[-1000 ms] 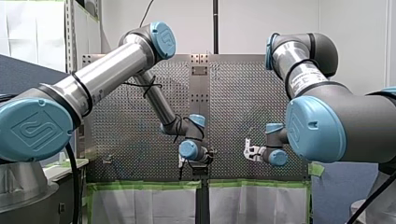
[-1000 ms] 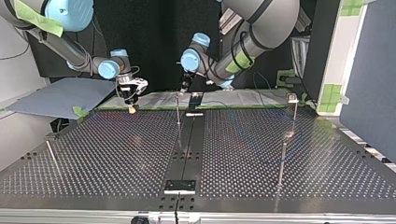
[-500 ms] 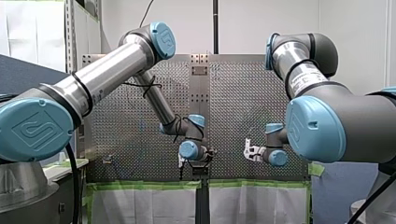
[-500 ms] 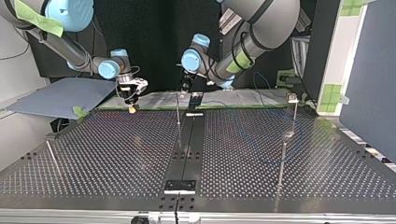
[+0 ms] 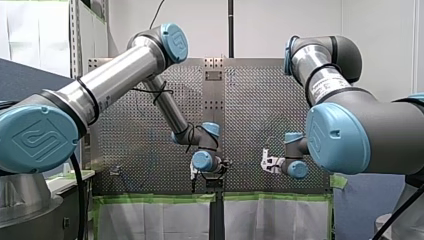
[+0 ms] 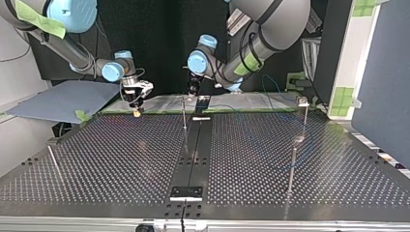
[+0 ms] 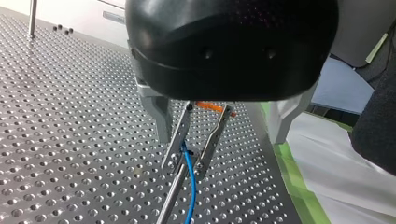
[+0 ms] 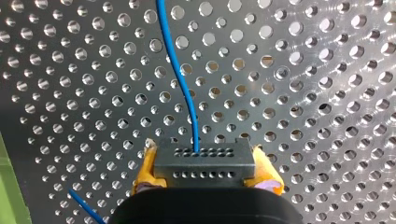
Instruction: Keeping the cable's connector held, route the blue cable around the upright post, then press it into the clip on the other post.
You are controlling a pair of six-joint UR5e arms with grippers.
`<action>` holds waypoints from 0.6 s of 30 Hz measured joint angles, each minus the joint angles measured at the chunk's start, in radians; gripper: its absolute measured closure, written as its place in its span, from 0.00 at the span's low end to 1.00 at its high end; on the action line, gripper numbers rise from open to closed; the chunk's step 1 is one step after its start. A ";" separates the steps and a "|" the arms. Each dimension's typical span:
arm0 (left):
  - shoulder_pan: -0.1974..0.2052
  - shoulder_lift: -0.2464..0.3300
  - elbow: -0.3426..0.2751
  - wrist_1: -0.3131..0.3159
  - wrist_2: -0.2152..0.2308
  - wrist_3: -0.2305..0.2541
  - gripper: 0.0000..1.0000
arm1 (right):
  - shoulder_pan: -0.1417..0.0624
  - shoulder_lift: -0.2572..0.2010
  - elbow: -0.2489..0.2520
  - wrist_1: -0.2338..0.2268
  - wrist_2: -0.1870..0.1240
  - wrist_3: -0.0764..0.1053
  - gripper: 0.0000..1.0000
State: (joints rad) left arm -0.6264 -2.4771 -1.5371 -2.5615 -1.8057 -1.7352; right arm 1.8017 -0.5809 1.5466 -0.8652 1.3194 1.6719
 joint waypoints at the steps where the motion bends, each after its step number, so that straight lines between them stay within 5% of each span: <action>1: -0.002 0.004 -0.003 -0.004 -0.006 0.004 0.00 | 0.000 0.000 0.000 0.000 0.000 0.000 1.00; 9: -0.020 0.074 -0.071 0.042 -0.063 0.025 0.00 | -0.001 0.000 0.000 0.003 -0.001 0.008 1.00; 18: -0.035 0.170 -0.168 0.080 -0.084 -0.057 0.00 | -0.003 0.000 0.000 0.004 -0.001 0.015 1.00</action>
State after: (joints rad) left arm -0.6619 -2.3067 -1.7049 -2.4813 -1.8896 -1.7917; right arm 1.7989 -0.5806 1.5469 -0.8616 1.3183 1.6865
